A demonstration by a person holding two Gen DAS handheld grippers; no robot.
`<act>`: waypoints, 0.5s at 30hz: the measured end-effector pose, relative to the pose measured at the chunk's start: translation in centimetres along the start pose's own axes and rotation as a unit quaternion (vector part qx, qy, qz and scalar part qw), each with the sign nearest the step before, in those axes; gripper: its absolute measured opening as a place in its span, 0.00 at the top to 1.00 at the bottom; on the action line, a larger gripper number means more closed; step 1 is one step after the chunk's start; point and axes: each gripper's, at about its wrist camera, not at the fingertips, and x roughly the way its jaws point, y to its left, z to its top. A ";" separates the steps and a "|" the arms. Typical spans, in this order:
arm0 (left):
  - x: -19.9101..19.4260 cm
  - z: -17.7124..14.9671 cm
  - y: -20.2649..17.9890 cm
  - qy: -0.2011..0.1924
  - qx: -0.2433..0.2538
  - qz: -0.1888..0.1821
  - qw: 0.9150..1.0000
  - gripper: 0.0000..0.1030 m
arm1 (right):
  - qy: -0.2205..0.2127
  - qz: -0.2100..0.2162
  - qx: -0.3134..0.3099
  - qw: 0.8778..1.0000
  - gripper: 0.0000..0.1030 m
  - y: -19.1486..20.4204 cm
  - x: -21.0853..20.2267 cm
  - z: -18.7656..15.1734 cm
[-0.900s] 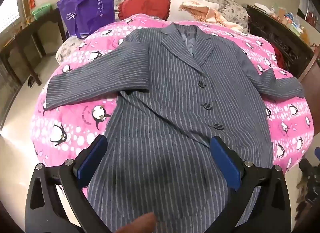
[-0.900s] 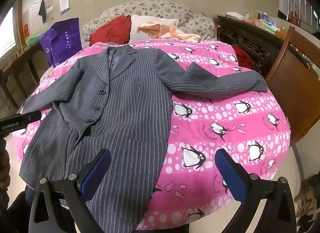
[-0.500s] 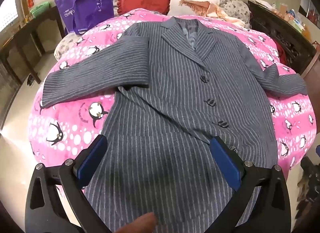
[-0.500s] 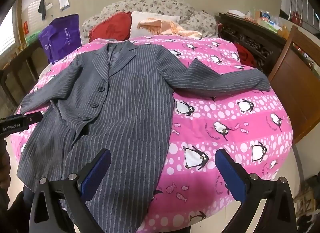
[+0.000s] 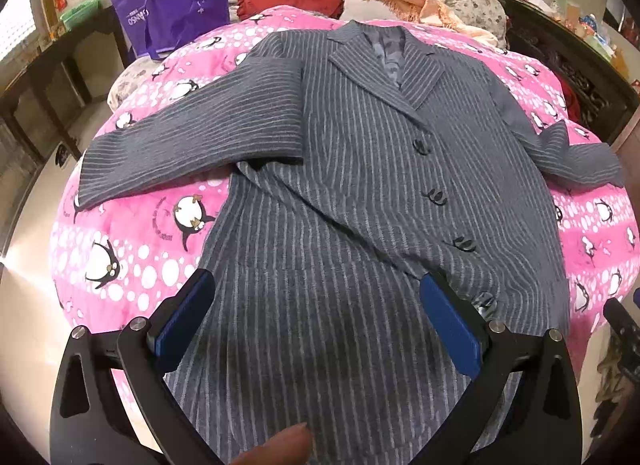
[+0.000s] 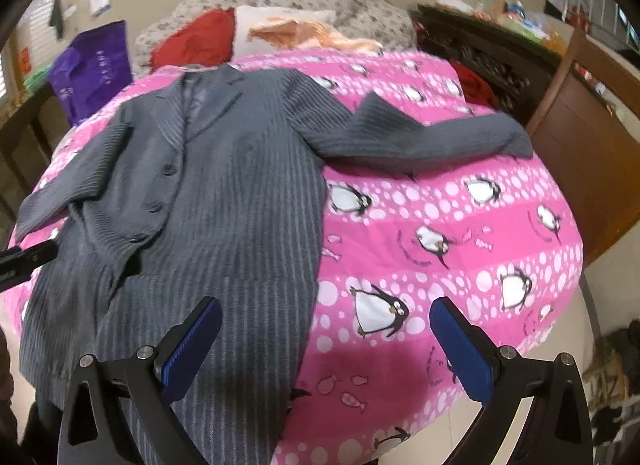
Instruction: Fold large clothes
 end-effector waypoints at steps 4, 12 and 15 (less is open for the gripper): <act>0.2 0.0 0.2 0.000 -0.003 0.003 1.000 0.00 | 0.010 -0.005 0.002 1.000 0.00 -0.4 0.9 0.2; -0.2 -0.1 0.4 -0.003 -0.008 0.015 1.000 0.00 | 0.017 -0.009 0.012 1.000 0.00 -0.8 2.0 0.9; -0.1 -0.1 0.3 0.000 -0.008 0.019 1.000 0.00 | 0.015 -0.006 0.013 1.000 0.00 -0.9 2.2 0.9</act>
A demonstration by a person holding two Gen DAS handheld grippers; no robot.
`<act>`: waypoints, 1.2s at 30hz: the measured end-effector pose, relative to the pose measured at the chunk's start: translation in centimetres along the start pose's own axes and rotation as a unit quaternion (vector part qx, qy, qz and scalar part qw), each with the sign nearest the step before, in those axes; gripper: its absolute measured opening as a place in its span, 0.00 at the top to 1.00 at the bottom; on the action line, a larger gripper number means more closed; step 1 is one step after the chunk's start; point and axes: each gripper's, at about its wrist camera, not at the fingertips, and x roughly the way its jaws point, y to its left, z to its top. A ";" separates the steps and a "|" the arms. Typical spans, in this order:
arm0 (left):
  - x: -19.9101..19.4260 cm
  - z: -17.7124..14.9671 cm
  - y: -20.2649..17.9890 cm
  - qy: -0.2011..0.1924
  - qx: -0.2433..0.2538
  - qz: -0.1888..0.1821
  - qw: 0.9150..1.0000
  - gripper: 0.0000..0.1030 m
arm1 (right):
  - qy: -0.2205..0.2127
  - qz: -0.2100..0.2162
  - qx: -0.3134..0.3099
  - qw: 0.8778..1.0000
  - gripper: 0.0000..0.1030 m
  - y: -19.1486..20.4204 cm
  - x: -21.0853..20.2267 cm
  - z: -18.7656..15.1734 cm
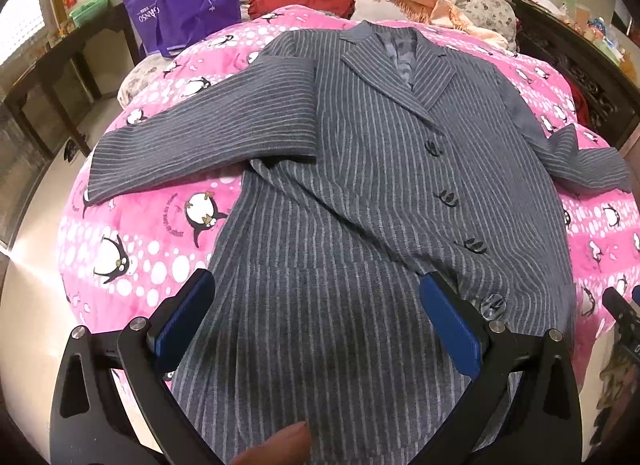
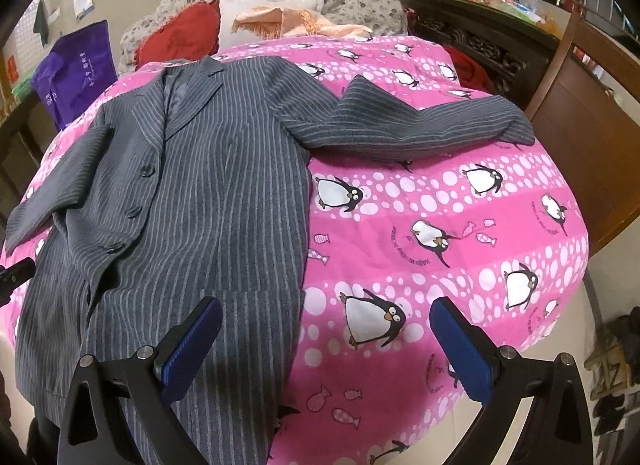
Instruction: Fold large clothes
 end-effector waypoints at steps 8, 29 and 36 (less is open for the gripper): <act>1.1 0.2 -0.6 0.007 0.005 0.004 1.000 0.00 | 0.010 0.001 0.004 1.000 0.00 -0.6 1.3 0.2; 5.5 3.6 -0.3 0.005 0.006 0.005 1.000 0.00 | -0.066 0.132 0.017 0.989 0.00 6.7 2.2 8.6; 11.8 4.5 1.1 0.025 -0.007 0.003 1.000 0.00 | -0.015 0.071 -0.041 0.996 0.02 8.8 12.3 4.8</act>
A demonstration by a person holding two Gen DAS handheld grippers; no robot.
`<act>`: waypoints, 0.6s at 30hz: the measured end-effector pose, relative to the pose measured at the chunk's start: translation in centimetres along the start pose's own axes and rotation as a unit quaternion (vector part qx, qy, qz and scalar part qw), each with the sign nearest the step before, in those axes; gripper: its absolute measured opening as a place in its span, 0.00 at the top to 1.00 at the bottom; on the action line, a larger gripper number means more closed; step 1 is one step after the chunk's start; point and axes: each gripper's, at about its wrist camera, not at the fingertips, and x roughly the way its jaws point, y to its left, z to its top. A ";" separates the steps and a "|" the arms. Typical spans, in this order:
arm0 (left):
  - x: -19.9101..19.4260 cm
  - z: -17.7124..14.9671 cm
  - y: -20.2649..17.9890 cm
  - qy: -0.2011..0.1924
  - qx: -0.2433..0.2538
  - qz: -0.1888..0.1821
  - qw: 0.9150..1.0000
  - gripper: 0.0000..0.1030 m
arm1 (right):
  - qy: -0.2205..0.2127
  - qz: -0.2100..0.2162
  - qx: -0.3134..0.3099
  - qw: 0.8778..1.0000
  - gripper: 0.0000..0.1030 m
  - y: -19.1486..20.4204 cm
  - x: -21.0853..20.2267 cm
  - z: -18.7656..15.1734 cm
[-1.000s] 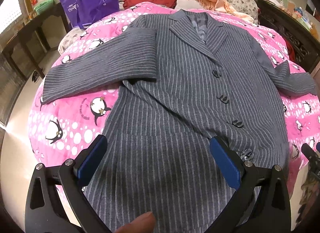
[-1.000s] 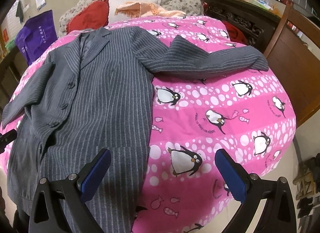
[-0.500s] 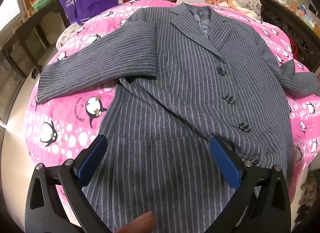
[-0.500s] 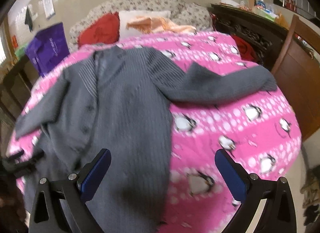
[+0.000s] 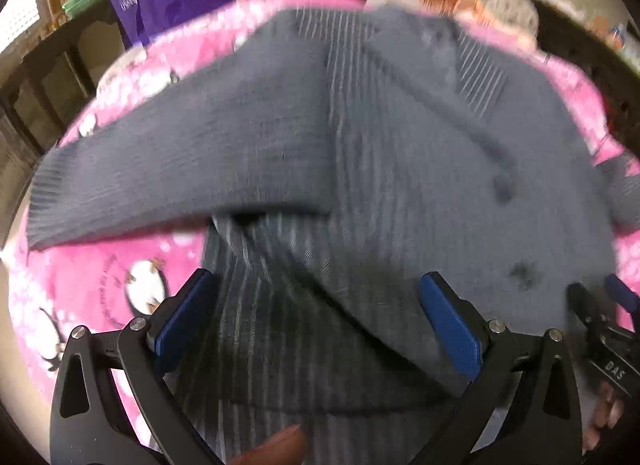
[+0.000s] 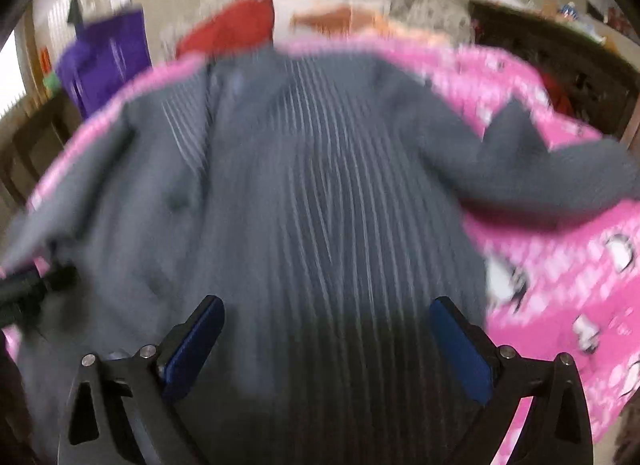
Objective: Fold large clothes
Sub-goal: 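Grasp the jacket sleeve cuff with the left gripper and lift it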
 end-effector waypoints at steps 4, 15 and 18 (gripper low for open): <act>0.2 -1.3 0.5 -0.034 -0.006 -0.013 0.999 0.00 | -0.009 0.031 0.026 0.999 0.00 -1.2 0.0 -0.5; 0.1 -1.4 0.3 -0.037 -0.016 0.001 0.999 0.00 | -0.007 0.025 0.022 0.999 0.00 -1.3 0.2 -0.7; 0.3 -1.2 0.3 -0.038 -0.018 -0.003 0.999 0.00 | 0.003 0.031 0.020 0.999 0.00 -1.4 0.1 -0.7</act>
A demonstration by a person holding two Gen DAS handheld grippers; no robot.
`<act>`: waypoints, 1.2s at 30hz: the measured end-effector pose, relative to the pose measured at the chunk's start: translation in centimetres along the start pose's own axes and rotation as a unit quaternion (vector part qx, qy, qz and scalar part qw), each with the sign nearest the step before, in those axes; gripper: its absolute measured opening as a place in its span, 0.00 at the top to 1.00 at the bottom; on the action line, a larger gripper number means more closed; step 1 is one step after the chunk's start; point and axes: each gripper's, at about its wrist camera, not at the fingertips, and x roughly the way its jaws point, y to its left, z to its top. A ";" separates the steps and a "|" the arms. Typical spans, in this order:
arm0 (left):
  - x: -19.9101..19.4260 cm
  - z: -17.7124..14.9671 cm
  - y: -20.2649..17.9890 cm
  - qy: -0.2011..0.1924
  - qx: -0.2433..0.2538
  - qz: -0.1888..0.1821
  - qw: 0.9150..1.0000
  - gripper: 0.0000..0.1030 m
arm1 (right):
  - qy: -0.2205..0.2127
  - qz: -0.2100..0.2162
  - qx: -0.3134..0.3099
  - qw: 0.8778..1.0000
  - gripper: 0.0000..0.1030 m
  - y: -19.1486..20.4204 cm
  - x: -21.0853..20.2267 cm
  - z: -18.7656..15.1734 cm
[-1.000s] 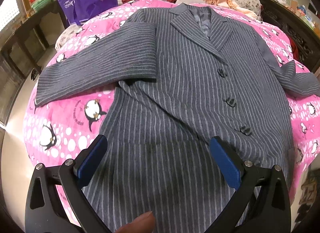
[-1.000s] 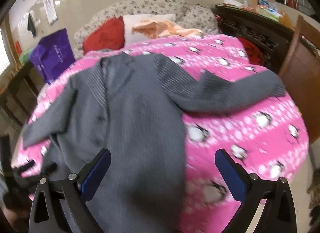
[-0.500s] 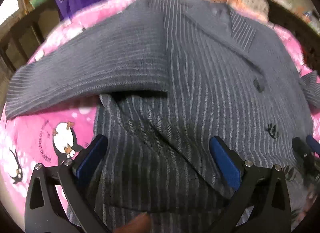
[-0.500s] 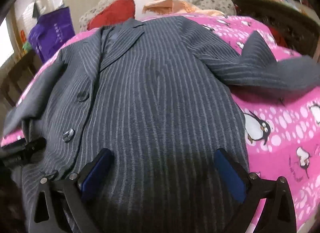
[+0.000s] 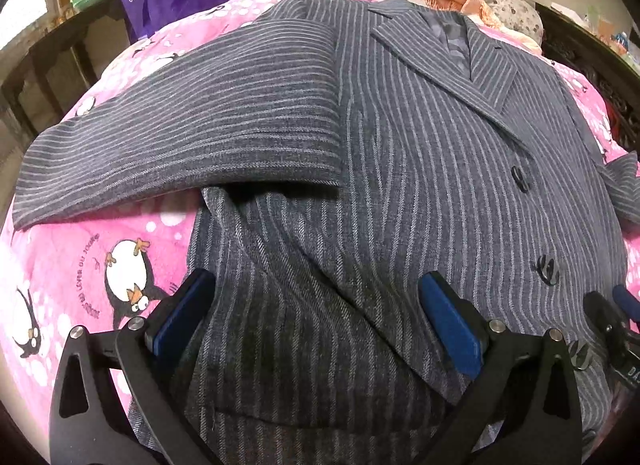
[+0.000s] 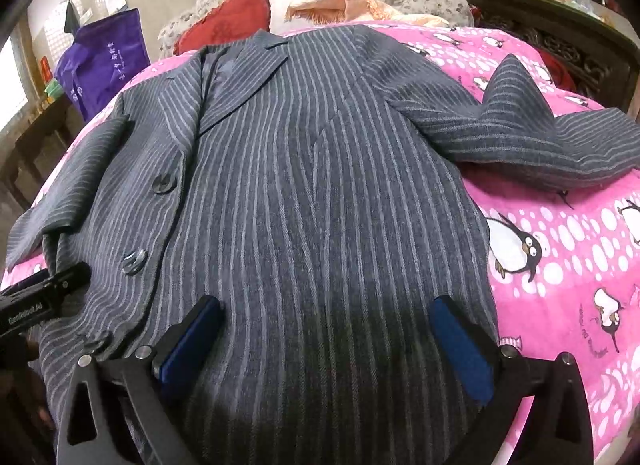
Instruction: Fold large clothes
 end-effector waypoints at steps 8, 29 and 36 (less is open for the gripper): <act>0.0 0.0 0.0 -0.002 0.004 0.001 1.000 0.00 | 0.006 0.007 -0.020 1.000 0.00 -0.1 -0.6 -0.6; -0.9 -0.1 29.0 -0.098 -0.345 -0.228 0.905 0.06 | -0.009 0.013 -0.015 1.000 0.00 -0.2 -0.7 -1.0; 0.1 4.4 31.1 -0.083 -0.336 -0.187 0.919 0.36 | -0.009 0.013 -0.015 1.000 0.00 -0.2 -0.7 -1.1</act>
